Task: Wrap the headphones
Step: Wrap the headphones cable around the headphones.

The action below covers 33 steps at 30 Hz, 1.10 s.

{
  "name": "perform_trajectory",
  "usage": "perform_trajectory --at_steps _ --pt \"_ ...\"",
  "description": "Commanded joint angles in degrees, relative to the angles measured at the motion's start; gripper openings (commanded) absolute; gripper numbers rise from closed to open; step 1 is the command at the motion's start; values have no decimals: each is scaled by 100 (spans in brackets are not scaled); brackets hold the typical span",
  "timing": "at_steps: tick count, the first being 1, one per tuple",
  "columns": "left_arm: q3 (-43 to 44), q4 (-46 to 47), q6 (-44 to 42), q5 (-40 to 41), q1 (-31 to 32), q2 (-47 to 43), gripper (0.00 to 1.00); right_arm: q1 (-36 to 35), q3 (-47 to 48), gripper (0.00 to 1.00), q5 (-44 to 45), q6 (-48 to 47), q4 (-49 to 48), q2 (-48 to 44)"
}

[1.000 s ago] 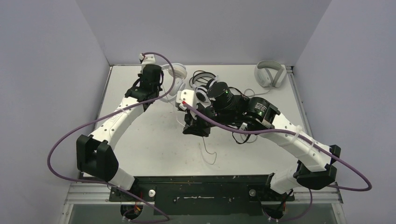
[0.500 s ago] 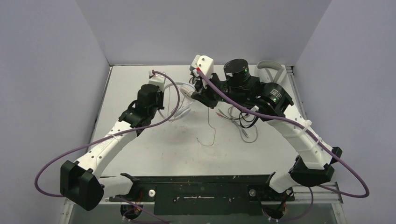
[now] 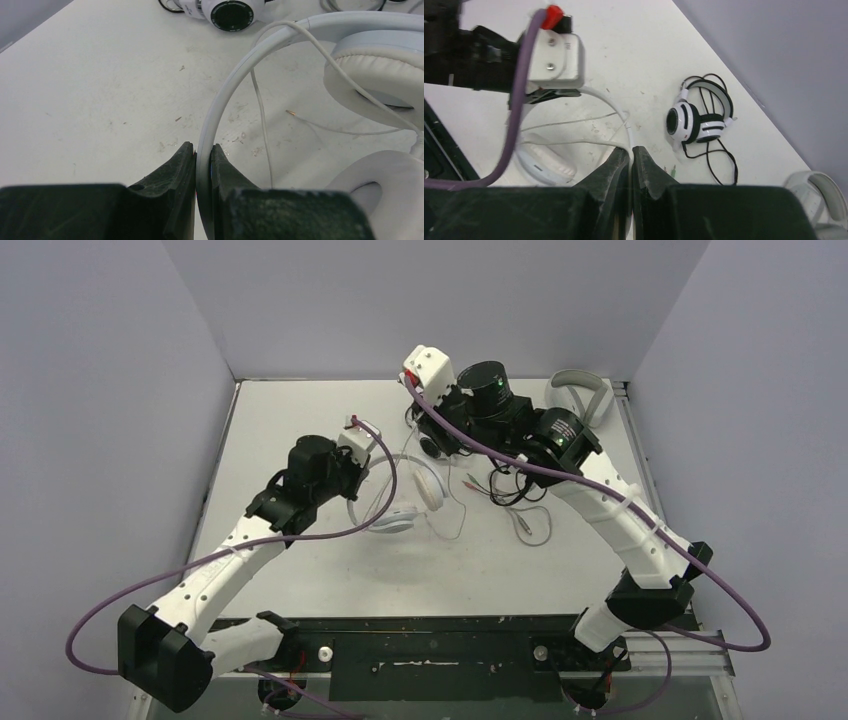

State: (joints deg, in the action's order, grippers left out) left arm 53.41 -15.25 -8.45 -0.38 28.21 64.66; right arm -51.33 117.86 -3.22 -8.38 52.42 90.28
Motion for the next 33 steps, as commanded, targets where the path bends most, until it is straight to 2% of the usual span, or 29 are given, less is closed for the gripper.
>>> perform_trajectory --at_steps 1,6,9,15,24,29,33 --pt "176 65 -290 -1096 18 -345 0 115 -211 0 1159 69 -205 -11" --pt "380 -252 -150 -1809 18 -500 0 524 -1052 0 1276 206 -569 -174" --pt "510 -404 10 -1905 10 -598 0 904 -1636 2 1168 328 -922 -389" --pt "803 -466 721 -2240 -17 -706 0 1417 -2849 2 582 524 -1745 -857" --pt "995 30 1931 -2460 -86 -741 0 1492 -5131 5 -6 831 -4105 -1943" --pt "1294 7 2207 -2648 -87 -776 0 1591 -6336 14 -531 1137 -5776 -2523" --pt "1407 9 2316 -2554 -94 -979 0 1704 -6977 19 -980 1313 -6796 -2602"
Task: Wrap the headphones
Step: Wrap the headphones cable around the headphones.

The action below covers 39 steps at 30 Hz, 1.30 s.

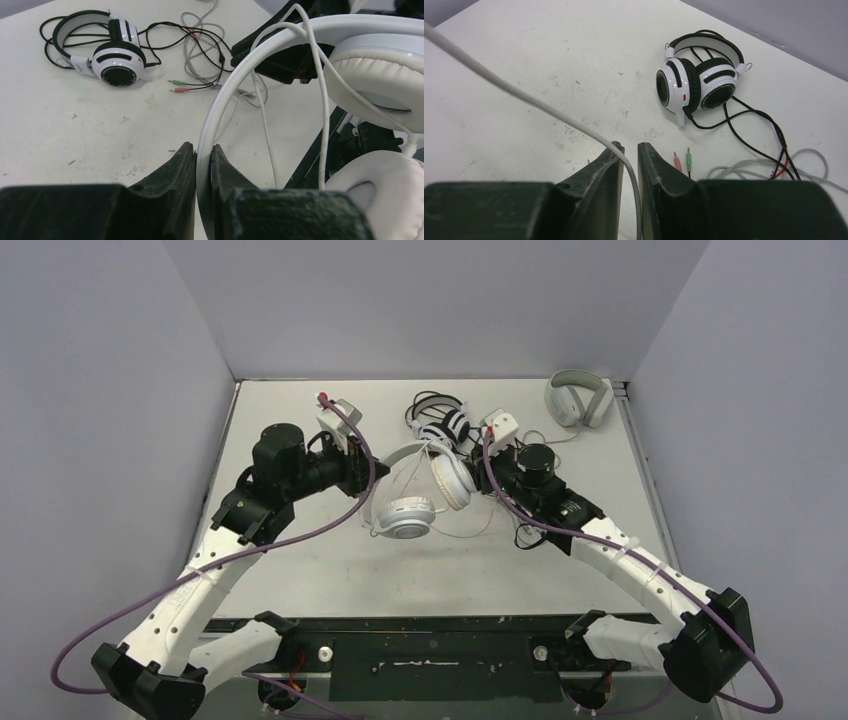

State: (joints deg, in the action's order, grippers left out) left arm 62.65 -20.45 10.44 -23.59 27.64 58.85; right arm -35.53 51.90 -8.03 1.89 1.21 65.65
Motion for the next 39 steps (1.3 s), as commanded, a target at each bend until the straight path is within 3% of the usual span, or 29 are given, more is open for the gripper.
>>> perform_trajectory --at_steps 1,9,21,27,32,39 --pt "528 527 466 -207 -39 -439 0 140 -455 20 -589 312 -1824 -122" --pt "1254 310 891 90 -34 -436 0 209 -1010 29 -1141 489 -3090 44" --pt "1620 874 1504 534 -33 -370 0 226 -1026 29 -2013 913 -4889 1181" --pt "2082 592 1806 1621 -34 -119 0 135 -903 29 -2465 1381 -5601 1927" --pt "2229 570 1970 2566 -31 108 0 -293 -927 21 -2523 1541 -5883 2287" --pt "2243 775 1485 3784 -30 372 0 -1254 -1081 6 -2331 1665 -5974 2404"
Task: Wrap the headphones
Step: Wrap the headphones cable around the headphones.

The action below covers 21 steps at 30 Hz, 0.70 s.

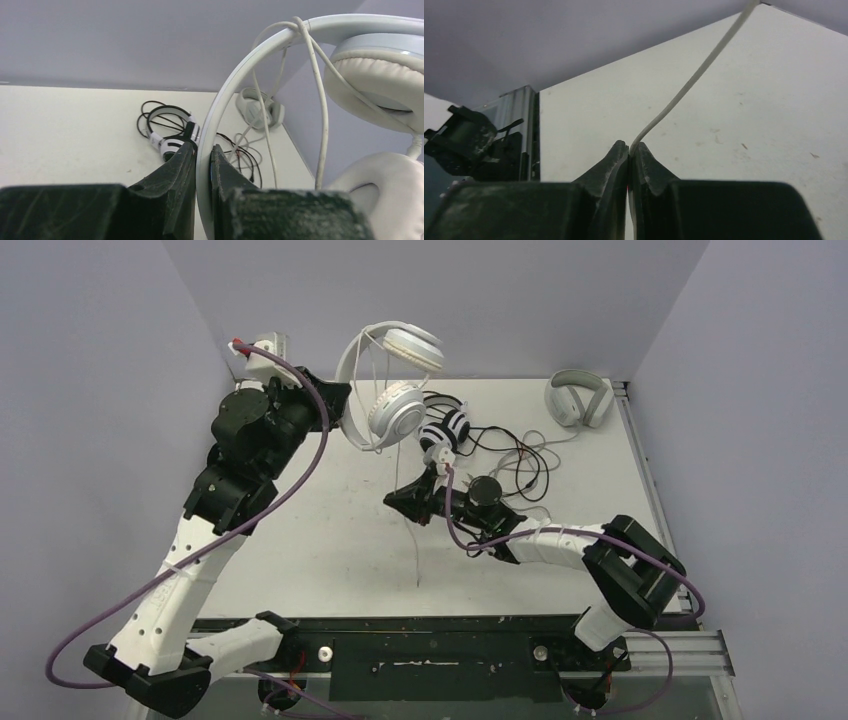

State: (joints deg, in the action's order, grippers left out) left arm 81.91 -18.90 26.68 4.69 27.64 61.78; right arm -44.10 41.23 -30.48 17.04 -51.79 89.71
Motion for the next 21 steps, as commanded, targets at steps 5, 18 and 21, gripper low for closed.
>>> perform_trajectory --at_steps 5,18,21 --pt "460 703 -715 1477 -26 309 0 -831 -197 0 -106 497 -768 -112" --pt "-652 1787 -3009 3060 172 731 0 -1708 640 0 184 342 2072 -1353" --pt "-1046 2193 -3465 2874 180 698 0 -1702 1412 0 269 -41 3563 -1394"
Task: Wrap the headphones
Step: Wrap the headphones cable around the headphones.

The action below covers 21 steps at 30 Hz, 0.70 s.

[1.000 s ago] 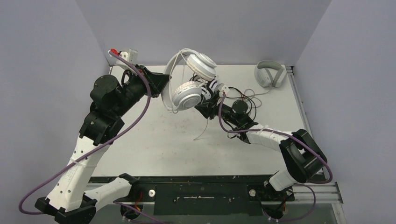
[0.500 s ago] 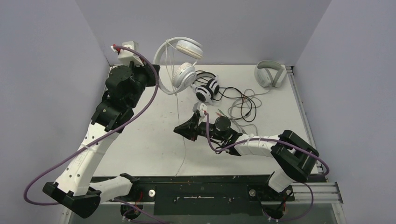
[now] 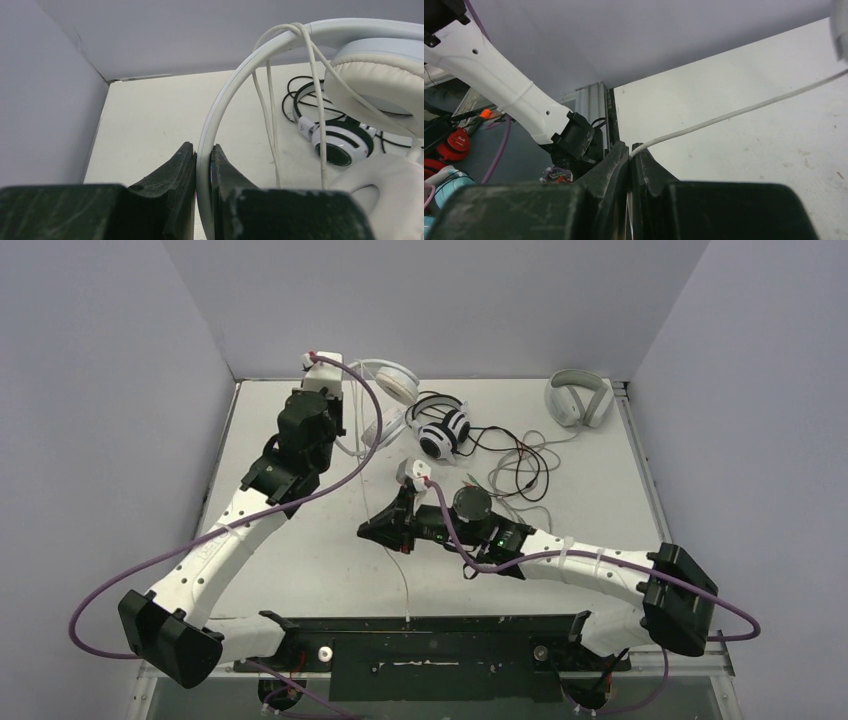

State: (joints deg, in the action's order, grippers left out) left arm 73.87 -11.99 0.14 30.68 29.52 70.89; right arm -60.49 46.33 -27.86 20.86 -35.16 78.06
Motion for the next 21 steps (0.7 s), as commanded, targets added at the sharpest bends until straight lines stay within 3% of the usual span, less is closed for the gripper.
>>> perform_trajectory --at_steps 1,10,21 --pt "-338 1507 -940 112 -1 -223 0 -57 1159 0 55 -546 2337 -222" --pt "-1110 1121 -1494 -1570 43 -554 0 551 2315 0 397 -921 4252 -293" --pt "-1382 -119 -1290 -3066 100 -646 0 1397 2453 3 210 -1088 5005 -283"
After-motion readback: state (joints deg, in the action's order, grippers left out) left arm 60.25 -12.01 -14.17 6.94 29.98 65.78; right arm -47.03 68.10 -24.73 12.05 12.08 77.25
